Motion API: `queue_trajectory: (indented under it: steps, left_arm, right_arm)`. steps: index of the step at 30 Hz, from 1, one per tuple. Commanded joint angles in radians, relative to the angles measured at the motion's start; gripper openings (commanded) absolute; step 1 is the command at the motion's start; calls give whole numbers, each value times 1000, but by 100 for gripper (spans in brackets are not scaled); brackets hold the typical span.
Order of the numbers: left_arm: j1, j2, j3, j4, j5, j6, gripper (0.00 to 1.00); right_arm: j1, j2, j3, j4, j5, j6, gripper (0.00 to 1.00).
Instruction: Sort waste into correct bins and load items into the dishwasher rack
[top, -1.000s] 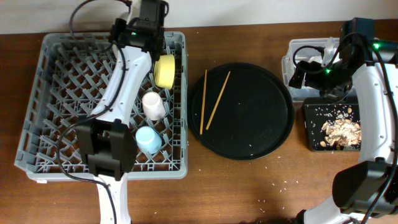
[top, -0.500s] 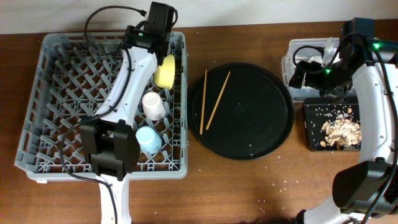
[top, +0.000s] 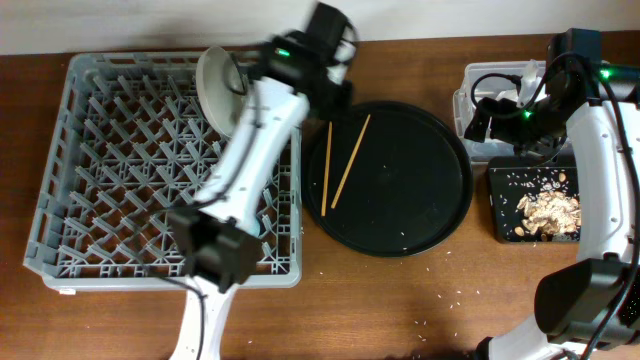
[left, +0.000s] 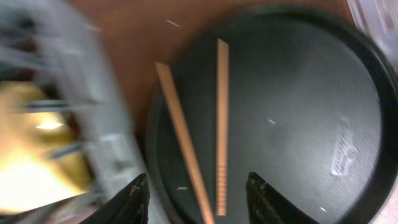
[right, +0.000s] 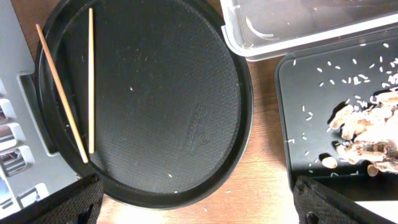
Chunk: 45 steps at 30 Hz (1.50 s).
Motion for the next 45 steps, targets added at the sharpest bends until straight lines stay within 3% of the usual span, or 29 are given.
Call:
queue_trajectory:
  steps: [1, 5, 18, 22, 27, 34, 36, 38, 41, 45]
  left_arm:
    - [-79, 134, 5, -3, 36, -17, 48]
    - [-108, 235, 5, -16, 32, -65, 47]
    - [-100, 339, 5, -10, 20, -64, 47]
    - [-100, 353, 5, -9, 10, -64, 37]
    - [-100, 371, 4, -9, 2, -64, 14]
    - [-102, 390, 4, -5, 0, -64, 13]
    - [-106, 393, 4, -5, -5, -64, 0]
    - [-106, 393, 6, -5, -5, -64, 0]
    - [-104, 392, 114, -79, -5, -64, 0]
    - [-58, 392, 492, -292, -21, -69, 0]
  right_arm:
    - [-5, -14, 17, 0, 8, 6, 98]
    - [-5, -14, 17, 0, 8, 6, 98]
    - [-5, -14, 17, 0, 8, 6, 98]
    - [-5, -14, 17, 0, 8, 6, 99]
    - [-5, -14, 17, 0, 8, 6, 98]
    - [-5, -14, 17, 0, 8, 6, 98]
    - [-5, -14, 17, 0, 8, 6, 98]
    - [-5, -14, 17, 0, 8, 6, 99]
    - [-5, -14, 17, 0, 8, 6, 98]
    - [-5, -14, 17, 0, 8, 6, 98]
